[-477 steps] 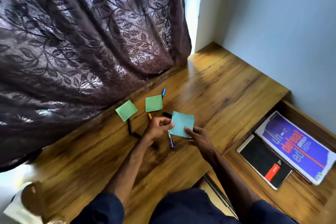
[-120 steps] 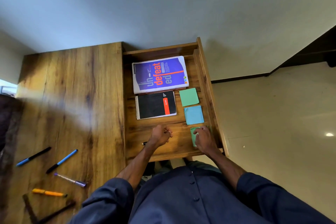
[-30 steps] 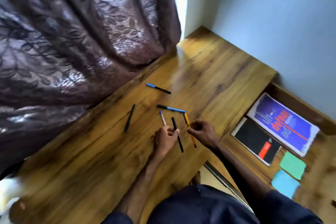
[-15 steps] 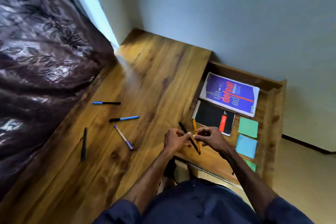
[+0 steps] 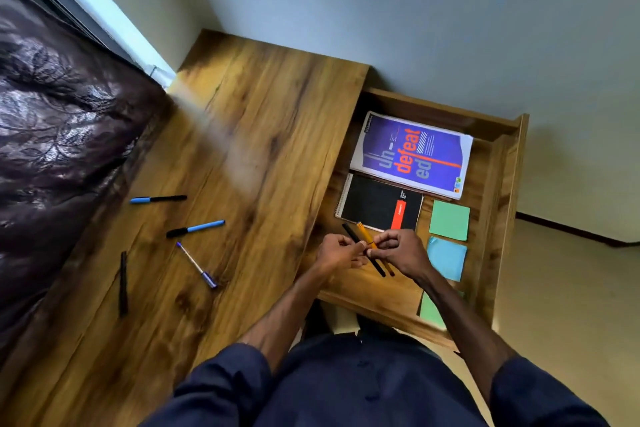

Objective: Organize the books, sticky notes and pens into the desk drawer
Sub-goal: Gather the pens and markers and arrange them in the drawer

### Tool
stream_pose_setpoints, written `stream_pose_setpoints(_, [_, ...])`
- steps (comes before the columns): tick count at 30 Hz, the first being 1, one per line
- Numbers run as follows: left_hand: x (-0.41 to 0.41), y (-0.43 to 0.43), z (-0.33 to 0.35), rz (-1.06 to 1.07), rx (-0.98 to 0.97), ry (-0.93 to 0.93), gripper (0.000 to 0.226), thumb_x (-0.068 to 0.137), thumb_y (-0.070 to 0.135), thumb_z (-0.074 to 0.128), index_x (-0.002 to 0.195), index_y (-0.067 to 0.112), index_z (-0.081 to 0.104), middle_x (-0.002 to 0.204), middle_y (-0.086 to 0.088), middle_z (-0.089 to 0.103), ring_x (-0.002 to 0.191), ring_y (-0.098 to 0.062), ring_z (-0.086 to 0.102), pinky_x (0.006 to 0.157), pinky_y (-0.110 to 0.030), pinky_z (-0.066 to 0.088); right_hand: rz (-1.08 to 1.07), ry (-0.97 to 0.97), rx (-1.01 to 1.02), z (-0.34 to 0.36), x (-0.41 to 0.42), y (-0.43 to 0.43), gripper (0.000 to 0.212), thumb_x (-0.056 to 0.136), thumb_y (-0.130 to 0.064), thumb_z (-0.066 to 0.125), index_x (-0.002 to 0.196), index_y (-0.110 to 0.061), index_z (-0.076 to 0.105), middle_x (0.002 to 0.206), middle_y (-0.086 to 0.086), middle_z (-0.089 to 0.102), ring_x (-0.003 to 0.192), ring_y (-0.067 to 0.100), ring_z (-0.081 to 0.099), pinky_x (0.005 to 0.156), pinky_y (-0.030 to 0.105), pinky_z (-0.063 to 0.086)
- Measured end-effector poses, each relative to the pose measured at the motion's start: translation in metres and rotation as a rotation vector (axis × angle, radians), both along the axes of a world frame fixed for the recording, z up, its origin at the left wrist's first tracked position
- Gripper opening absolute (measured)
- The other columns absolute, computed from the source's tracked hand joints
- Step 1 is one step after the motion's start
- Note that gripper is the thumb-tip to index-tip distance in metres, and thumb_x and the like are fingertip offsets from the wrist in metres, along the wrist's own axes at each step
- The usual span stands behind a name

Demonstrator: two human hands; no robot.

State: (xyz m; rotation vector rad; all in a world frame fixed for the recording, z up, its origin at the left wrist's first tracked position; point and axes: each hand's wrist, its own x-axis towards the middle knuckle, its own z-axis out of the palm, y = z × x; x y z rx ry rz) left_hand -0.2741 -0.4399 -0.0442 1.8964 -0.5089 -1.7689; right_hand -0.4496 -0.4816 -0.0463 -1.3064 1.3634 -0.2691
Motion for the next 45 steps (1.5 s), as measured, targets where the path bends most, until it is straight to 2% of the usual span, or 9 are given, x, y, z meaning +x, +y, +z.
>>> stream_pose_setpoints(3, [-0.001,-0.002,-0.003,0.029,0.063,0.059,0.023,0.092,0.008,0.07,0.103,-0.012,0.067,0.096,-0.025,0.074,0.076,-0.023,0.076,0.073,-0.03,0.063,0.014,0.013,-0.02,-0.009,0.0,-0.001,0.022,0.07,-0.012,0.09,0.085,-0.017,0.076,0.083,-0.002,0.076,0.077,0.011,0.074,0.072,0.026,0.061])
stream_pose_setpoints(7, [-0.004,0.001,-0.007,0.082,0.109,0.065,0.014,0.091,0.004,0.071,0.097,-0.009,0.069,0.088,-0.02,0.074,0.067,-0.016,0.076,0.061,-0.02,0.059,0.047,-0.001,-0.084,-0.016,0.007,0.006,0.02,0.072,-0.01,0.088,0.083,-0.022,0.075,0.081,-0.005,0.075,0.074,0.007,0.073,0.07,0.024,0.061])
stream_pose_setpoints(11, [0.004,0.007,-0.017,0.031,0.182,0.057,0.015,0.09,0.006,0.072,0.101,-0.004,0.071,0.092,-0.017,0.077,0.082,-0.022,0.077,0.074,-0.029,0.063,0.08,0.051,-0.095,-0.035,0.007,0.013,0.019,0.071,-0.01,0.088,0.083,-0.02,0.077,0.079,-0.007,0.075,0.072,0.007,0.072,0.068,0.024,0.061])
stream_pose_setpoints(17, [0.021,0.02,-0.04,-0.196,0.18,-0.485,0.01,0.081,0.011,0.069,0.082,0.02,0.072,0.088,-0.007,0.078,0.088,-0.021,0.075,0.088,-0.033,0.06,0.163,0.312,-0.128,-0.072,0.006,0.027,0.018,0.076,-0.014,0.085,0.088,-0.023,0.076,0.084,-0.008,0.072,0.076,0.006,0.066,0.068,0.026,0.06])
stream_pose_setpoints(20, [0.02,0.024,-0.038,-0.272,0.141,-0.61,0.017,0.085,0.011,0.061,0.096,0.015,0.073,0.107,-0.009,0.073,0.104,-0.026,0.068,0.091,-0.027,0.051,0.204,0.37,-0.173,-0.083,0.012,0.03,0.016,0.078,-0.014,0.083,0.091,-0.021,0.077,0.087,-0.006,0.073,0.077,0.006,0.064,0.067,0.023,0.055])
stream_pose_setpoints(25, [0.019,0.033,-0.044,-0.394,0.11,-0.681,0.025,0.091,0.011,0.054,0.112,0.006,0.066,0.112,-0.013,0.065,0.095,-0.026,0.061,0.079,-0.03,0.047,0.228,0.387,-0.208,-0.096,0.023,0.035,0.016,0.08,-0.017,0.08,0.095,-0.022,0.076,0.089,-0.005,0.073,0.079,0.01,0.065,0.07,0.028,0.057])
stream_pose_setpoints(31, [0.022,0.035,-0.049,-0.482,0.075,-0.748,0.02,0.093,0.015,0.053,0.109,0.008,0.064,0.102,-0.009,0.064,0.083,-0.023,0.06,0.07,-0.034,0.051,0.283,0.389,-0.229,-0.1,0.026,0.041,0.014,0.08,-0.018,0.078,0.091,-0.024,0.073,0.087,-0.006,0.072,0.081,0.011,0.065,0.071,0.031,0.056])
stream_pose_setpoints(36, [0.025,0.03,-0.046,-0.51,0.086,-0.775,0.024,0.09,0.016,0.054,0.109,0.008,0.065,0.109,-0.014,0.066,0.093,-0.03,0.065,0.08,-0.038,0.054,0.297,0.382,-0.227,-0.099,0.024,0.045,0.015,0.08,-0.016,0.079,0.093,-0.022,0.073,0.089,-0.006,0.071,0.079,0.009,0.063,0.067,0.022,0.049])
stream_pose_setpoints(45, [0.025,0.029,-0.05,-0.628,0.099,-0.805,0.021,0.092,0.019,0.065,0.11,0.008,0.062,0.109,-0.013,0.066,0.099,-0.029,0.066,0.079,-0.035,0.052,0.336,0.389,-0.165,-0.101,0.03,0.058,0.015,0.082,-0.016,0.077,0.095,-0.023,0.072,0.095,-0.004,0.072,0.086,0.013,0.066,0.076,0.033,0.057])
